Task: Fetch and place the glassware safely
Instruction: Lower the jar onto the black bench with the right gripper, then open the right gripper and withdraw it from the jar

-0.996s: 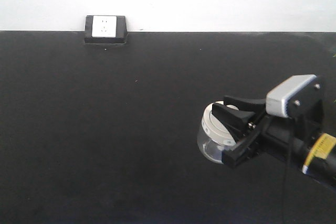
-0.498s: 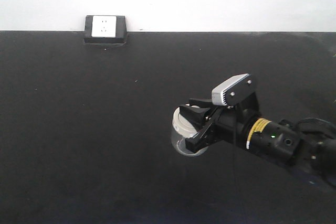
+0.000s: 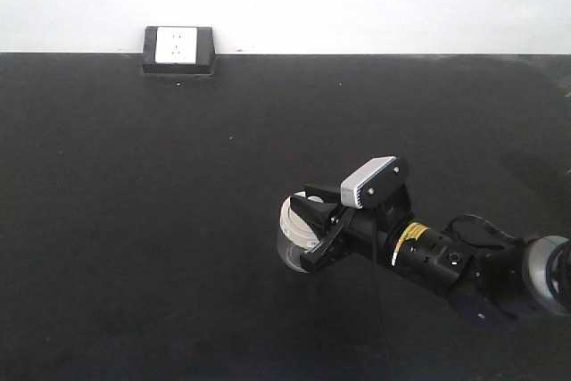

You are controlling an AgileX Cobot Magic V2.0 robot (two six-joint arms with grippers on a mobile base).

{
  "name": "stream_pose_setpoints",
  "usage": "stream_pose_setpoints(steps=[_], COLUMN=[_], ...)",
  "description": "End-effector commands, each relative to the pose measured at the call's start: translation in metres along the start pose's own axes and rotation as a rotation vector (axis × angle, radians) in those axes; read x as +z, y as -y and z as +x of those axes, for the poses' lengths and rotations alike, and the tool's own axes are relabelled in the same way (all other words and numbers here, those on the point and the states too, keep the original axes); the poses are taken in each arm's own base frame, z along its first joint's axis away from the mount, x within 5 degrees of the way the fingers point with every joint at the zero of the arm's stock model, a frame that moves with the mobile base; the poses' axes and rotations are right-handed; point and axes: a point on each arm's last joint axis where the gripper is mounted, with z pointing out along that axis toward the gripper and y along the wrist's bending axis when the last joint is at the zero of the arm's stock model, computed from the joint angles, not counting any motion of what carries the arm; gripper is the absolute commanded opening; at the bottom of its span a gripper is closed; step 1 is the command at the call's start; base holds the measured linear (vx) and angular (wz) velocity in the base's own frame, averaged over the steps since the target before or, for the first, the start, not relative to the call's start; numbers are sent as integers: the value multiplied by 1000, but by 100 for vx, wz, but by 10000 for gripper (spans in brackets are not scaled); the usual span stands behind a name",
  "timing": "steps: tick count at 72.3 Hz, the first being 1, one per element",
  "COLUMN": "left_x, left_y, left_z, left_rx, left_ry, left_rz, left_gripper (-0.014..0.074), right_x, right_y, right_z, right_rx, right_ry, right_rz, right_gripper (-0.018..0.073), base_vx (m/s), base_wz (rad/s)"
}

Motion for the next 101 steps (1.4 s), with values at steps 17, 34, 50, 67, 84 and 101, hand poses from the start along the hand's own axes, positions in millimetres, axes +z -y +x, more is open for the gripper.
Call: stream_pose_setpoints(steps=[17, 34, 50, 67, 84, 101], left_x=[-1, -1, -1, -1, -1, -1], left_y=[2, 2, 2, 2, 2, 2], left_z=[-14, -14, -14, -14, -14, -14], left_rx=[-12, -12, -12, -12, -12, -12], left_ry=[80, 80, 80, 80, 80, 80], left_rz=[22, 22, 22, 22, 22, 22], left_gripper=[-7, -7, -7, -7, -7, -7], right_x=[4, 4, 0, -34, -85, -156], right_y=[3, -1, -5, -10, -16, -32], right_z=[-15, -12, -21, -79, -121, -156], right_rx=[-64, -85, -99, -31, -97, -134], right_ry=[133, 102, 119, 99, 22, 50], right_rz=[-4, -42, -63, 36, 217, 377], right_gripper=[85, 245, 449, 506, 506, 506], base_vx=[0, 0, 0, 0, 0, 0], base_wz=[0, 0, 0, 0, 0, 0])
